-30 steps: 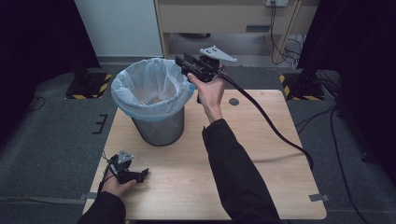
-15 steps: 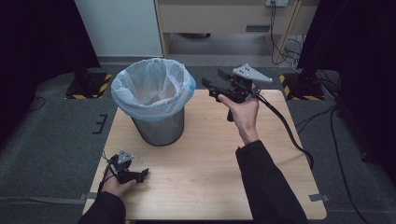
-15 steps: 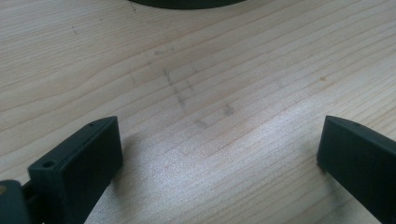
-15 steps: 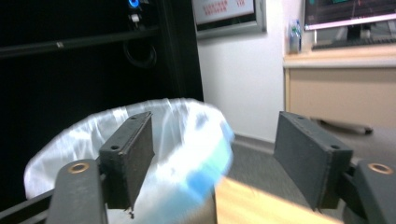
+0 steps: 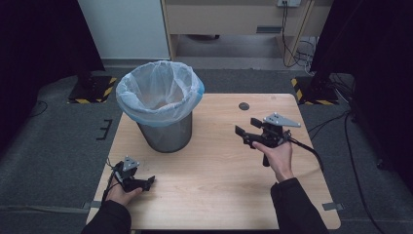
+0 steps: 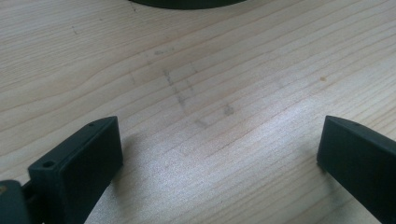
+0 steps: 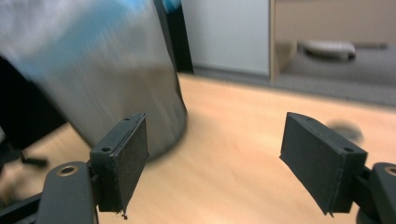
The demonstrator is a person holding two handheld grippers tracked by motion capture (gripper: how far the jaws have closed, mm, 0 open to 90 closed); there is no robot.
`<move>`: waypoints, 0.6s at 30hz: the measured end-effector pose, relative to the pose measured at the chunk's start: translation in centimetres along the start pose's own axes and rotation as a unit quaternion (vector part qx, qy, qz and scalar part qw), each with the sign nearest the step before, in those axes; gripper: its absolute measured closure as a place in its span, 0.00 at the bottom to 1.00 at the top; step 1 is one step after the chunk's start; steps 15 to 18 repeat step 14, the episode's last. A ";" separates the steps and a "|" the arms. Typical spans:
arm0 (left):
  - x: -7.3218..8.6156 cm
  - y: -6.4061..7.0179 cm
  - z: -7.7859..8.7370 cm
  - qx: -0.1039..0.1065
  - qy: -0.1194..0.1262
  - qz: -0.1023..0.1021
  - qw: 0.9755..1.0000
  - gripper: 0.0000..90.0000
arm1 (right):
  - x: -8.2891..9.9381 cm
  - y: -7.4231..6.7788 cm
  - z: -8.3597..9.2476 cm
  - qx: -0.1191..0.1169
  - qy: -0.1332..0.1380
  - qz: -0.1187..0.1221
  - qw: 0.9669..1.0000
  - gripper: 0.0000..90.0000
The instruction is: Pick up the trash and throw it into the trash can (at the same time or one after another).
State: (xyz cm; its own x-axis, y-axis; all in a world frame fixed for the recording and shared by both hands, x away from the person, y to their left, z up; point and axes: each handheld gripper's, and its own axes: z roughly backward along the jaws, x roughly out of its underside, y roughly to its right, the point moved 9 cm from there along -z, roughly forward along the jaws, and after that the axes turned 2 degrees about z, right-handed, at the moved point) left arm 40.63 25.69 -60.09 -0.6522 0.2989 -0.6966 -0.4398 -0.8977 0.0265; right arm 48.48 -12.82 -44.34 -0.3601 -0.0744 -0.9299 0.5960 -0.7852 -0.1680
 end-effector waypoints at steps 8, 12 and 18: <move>0.0 0.0 0.0 0.000 0.000 0.000 1.000 0.00 | 9.1 4.3 2.6 0.031 -0.097 -0.016 0.995 0.26; 0.0 0.0 0.0 0.000 0.000 0.000 1.000 0.00 | 12.2 6.5 3.8 0.055 -0.150 -0.007 0.987 0.24; 0.0 0.0 0.0 0.001 0.000 0.001 1.000 0.00 | 13.1 7.3 4.4 0.069 -0.170 0.005 0.983 0.23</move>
